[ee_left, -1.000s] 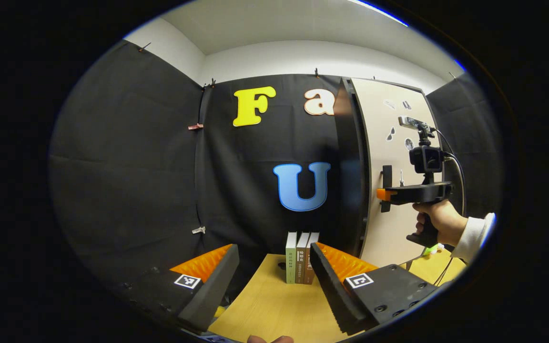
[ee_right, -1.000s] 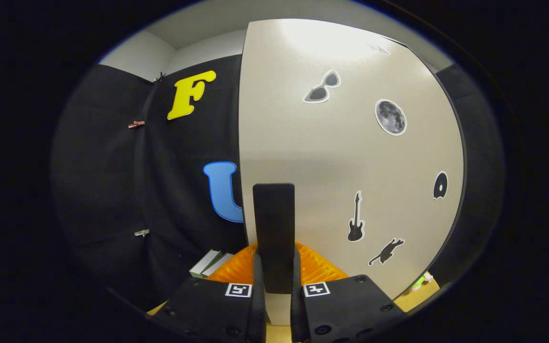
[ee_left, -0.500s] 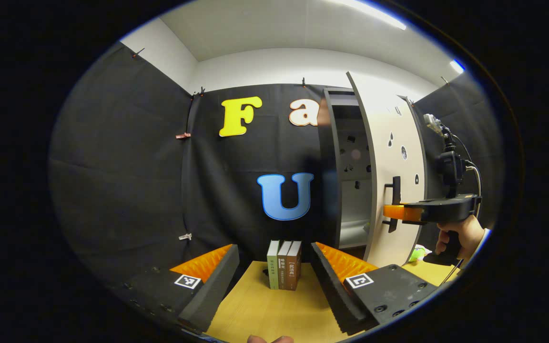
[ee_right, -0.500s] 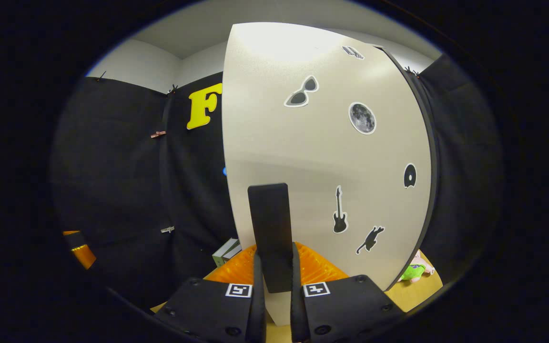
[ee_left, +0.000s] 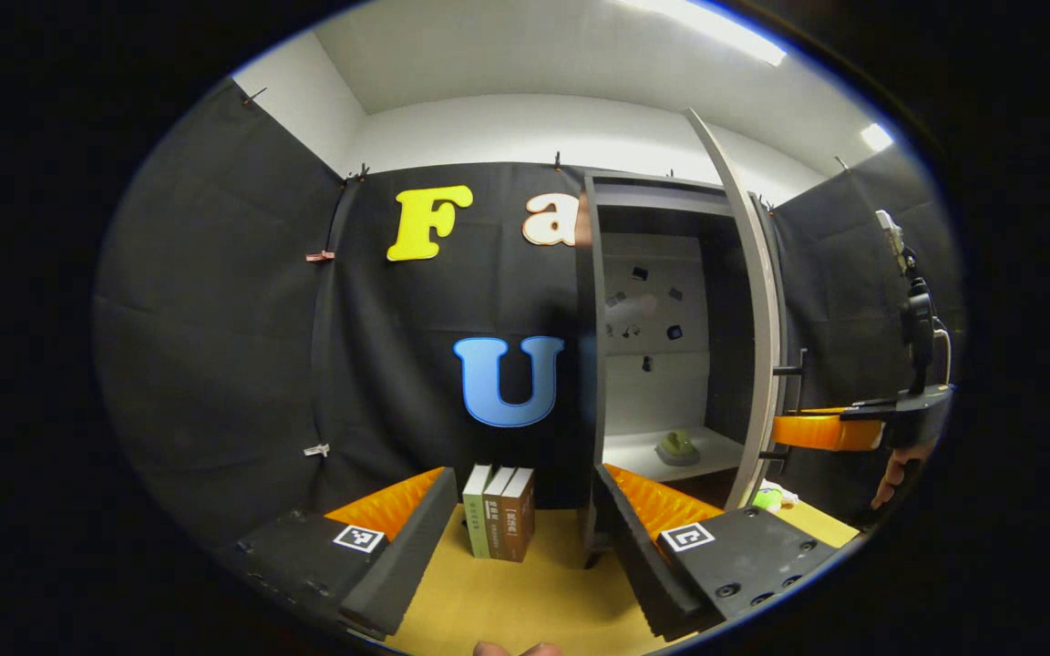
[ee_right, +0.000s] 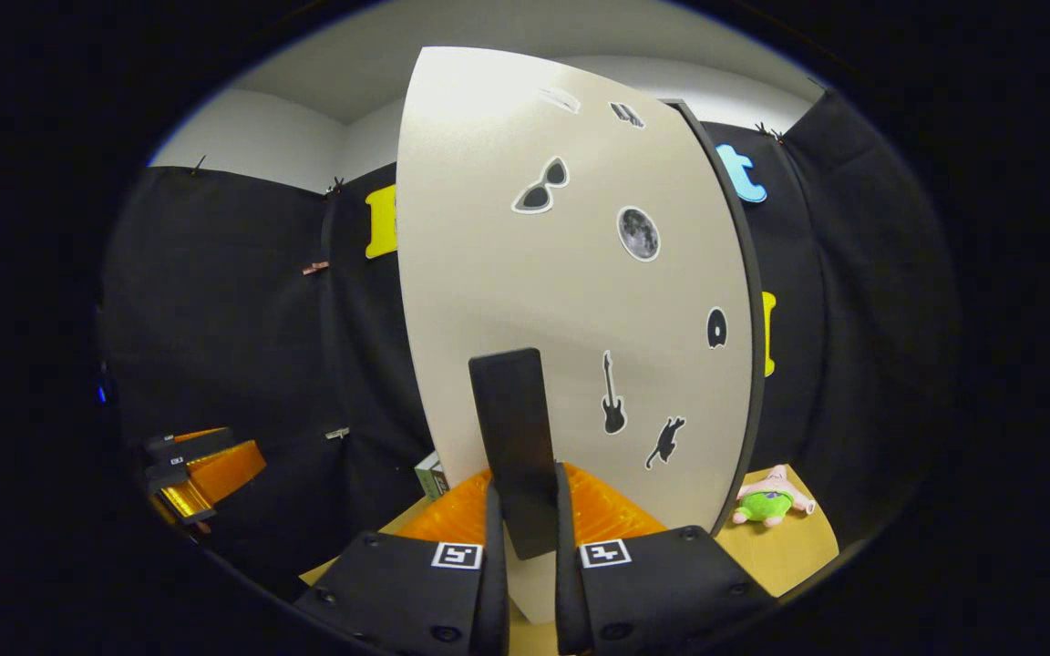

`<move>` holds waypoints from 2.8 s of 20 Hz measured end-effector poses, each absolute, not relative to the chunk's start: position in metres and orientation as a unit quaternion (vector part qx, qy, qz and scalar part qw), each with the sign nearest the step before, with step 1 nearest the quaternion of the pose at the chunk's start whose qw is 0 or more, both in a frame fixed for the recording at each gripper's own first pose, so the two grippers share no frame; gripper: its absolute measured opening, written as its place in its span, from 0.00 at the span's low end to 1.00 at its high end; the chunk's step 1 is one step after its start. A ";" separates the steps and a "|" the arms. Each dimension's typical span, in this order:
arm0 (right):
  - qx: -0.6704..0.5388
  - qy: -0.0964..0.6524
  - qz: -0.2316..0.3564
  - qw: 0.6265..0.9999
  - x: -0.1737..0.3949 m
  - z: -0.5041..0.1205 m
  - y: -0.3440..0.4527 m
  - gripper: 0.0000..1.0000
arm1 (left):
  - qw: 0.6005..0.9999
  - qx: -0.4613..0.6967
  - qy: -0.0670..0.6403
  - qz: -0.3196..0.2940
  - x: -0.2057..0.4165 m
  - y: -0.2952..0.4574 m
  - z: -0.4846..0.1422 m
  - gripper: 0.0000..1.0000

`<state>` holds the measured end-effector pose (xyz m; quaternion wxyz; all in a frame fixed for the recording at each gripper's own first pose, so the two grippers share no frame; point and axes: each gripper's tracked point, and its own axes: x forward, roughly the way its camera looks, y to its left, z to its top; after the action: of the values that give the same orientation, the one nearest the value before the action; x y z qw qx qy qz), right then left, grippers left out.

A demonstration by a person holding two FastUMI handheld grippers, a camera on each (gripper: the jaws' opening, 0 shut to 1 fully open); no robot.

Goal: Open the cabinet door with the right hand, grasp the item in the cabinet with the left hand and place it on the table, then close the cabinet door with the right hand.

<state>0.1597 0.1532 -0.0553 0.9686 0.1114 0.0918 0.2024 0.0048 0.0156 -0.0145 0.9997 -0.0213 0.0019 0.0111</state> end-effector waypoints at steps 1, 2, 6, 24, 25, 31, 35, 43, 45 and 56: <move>0.110 0.092 0.201 0.969 0.158 -0.055 0.149 0.23 | 1.000 -0.023 0.001 0.006 0.005 0.010 -0.013 0.94; 0.110 0.092 0.199 0.969 0.156 -0.055 0.144 0.24 | 1.000 -0.024 -0.001 0.003 0.005 0.004 -0.012 0.94; 0.110 0.092 0.181 0.973 0.148 -0.054 0.124 0.23 | 1.000 -0.026 -0.004 -0.006 0.006 -0.009 -0.010 0.94; 0.058 0.080 0.062 0.993 0.142 -0.051 0.004 0.17 | 0.999 -0.031 0.006 -0.022 0.024 -0.047 -0.013 0.94; 0.050 0.079 0.056 0.994 0.142 -0.051 -0.004 0.17 | 0.999 -0.031 0.008 -0.022 0.026 -0.050 -0.014 0.94; 0.044 0.070 0.040 0.996 0.144 -0.047 -0.036 0.16 | 0.999 -0.036 0.021 -0.027 0.039 -0.070 -0.016 0.94; 0.049 0.068 0.030 0.996 0.144 -0.045 -0.050 0.16 | 0.998 -0.036 0.028 -0.033 0.050 -0.089 -0.016 0.94; 0.046 0.046 0.047 0.997 0.135 -0.024 -0.057 0.16 | 0.994 -0.052 0.044 -0.080 0.078 -0.141 -0.014 0.95; 0.047 0.044 0.037 0.997 0.128 -0.022 -0.072 0.22 | 0.994 -0.047 0.048 -0.088 0.088 -0.153 -0.013 0.94; 0.043 0.048 -0.058 0.996 0.127 -0.048 -0.162 0.98 | 0.988 -0.005 0.059 -0.141 0.192 -0.227 -0.014 0.93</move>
<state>0.1266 -0.1621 -0.0485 0.9963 0.0426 0.0481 -0.0578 0.1921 -0.2275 -0.0138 0.9882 -0.0046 0.0589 -0.1413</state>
